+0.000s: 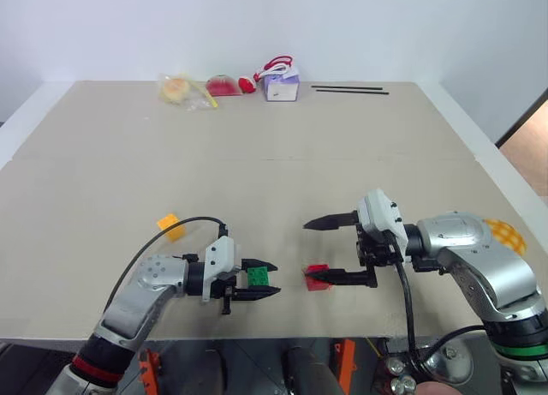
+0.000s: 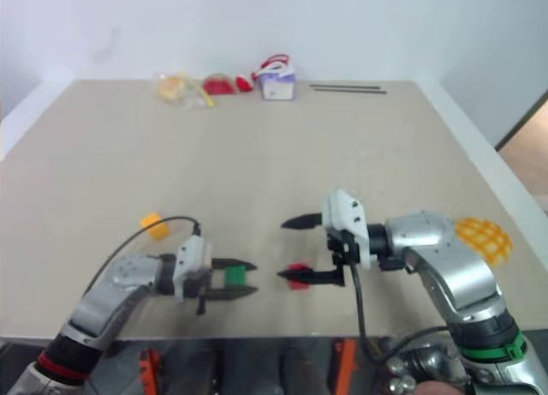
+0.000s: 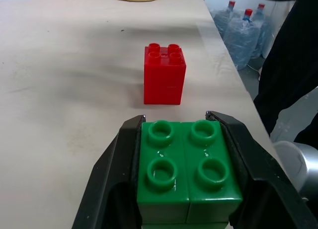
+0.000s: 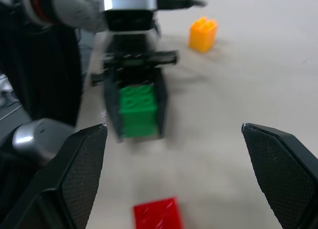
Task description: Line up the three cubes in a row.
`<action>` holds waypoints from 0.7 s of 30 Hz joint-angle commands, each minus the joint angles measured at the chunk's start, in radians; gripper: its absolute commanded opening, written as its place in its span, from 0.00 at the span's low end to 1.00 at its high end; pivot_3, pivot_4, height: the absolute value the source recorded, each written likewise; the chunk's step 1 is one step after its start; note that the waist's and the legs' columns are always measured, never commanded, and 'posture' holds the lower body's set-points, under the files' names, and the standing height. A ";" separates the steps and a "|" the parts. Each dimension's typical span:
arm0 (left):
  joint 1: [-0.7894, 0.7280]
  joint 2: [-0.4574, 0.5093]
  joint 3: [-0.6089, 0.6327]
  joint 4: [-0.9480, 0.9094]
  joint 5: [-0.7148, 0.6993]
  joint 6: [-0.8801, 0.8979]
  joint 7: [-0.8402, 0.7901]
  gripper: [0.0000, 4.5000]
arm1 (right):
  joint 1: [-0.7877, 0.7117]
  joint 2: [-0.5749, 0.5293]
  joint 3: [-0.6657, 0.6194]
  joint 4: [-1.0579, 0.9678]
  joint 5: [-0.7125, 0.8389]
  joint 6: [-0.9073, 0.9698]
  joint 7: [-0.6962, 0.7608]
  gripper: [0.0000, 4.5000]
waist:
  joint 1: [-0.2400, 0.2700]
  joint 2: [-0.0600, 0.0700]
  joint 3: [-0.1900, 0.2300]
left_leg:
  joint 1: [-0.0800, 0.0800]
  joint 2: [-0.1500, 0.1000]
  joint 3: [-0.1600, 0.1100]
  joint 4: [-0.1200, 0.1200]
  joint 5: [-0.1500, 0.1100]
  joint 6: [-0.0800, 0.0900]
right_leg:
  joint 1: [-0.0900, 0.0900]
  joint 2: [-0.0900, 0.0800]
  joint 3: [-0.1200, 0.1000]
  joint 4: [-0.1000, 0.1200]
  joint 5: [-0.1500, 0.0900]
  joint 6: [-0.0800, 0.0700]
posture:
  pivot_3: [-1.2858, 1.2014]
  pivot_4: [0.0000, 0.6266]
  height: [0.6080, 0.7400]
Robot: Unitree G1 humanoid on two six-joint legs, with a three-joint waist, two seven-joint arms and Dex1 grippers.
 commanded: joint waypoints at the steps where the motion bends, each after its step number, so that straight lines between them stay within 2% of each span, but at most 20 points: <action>1: -0.025 -0.021 -0.017 0.016 0.013 -0.034 -0.007 0.30 | 0.000 -0.017 -0.032 -0.039 0.022 -0.003 0.005 1.00 | -0.001 0.000 0.000 | 0.000 0.000 0.000 0.000 0.000 0.000 | 0.000 0.000 0.000 0.000 0.000 0.000 | 0.52 0.24 1.00; 19: -0.076 -0.069 -0.063 0.109 0.068 -0.087 -0.022 0.30 | 0.017 -0.043 -0.032 -0.044 0.026 -0.003 0.002 1.00 | -0.001 0.000 0.000 | 0.000 0.000 0.000 0.001 0.000 0.000 | 0.000 0.000 0.000 0.000 0.000 0.000 | 0.52 0.24 1.00; 21: -0.077 -0.069 -0.064 0.112 0.073 -0.089 -0.022 0.54 | 0.017 -0.042 -0.031 -0.044 0.026 -0.003 0.000 1.00 | -0.001 0.000 0.000 | 0.000 0.000 0.000 0.001 0.000 0.000 | 0.000 0.000 0.000 0.000 0.000 0.000 | 0.52 0.24 1.00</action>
